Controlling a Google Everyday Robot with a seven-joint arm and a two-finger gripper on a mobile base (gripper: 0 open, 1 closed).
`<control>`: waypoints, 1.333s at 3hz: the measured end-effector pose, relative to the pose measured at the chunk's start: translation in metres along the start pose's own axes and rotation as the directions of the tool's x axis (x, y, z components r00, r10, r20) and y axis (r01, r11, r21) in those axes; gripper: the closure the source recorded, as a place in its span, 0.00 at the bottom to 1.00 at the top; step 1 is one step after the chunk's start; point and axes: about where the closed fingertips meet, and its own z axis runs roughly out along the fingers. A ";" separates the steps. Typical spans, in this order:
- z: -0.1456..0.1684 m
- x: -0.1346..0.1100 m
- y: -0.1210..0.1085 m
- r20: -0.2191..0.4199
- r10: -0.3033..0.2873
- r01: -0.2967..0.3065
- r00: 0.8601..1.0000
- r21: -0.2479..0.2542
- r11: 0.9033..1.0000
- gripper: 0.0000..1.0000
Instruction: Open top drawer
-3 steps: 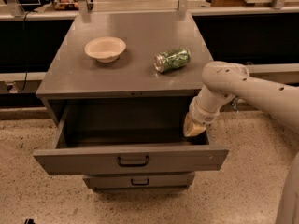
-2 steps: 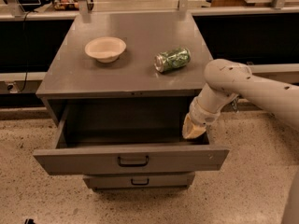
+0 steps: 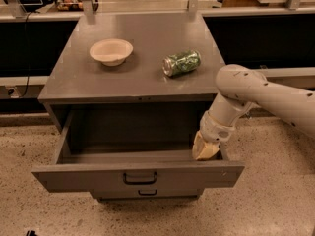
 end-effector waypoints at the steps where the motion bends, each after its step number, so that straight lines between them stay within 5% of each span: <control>1: 0.000 -0.004 0.022 0.034 0.017 -0.015 0.999 -0.058 0.998 1.00; 4: -0.009 -0.027 0.038 0.165 -0.047 0.061 0.985 -0.080 0.995 1.00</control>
Offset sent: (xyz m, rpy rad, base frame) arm -0.0444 0.0043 0.0234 0.1200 0.1088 0.0235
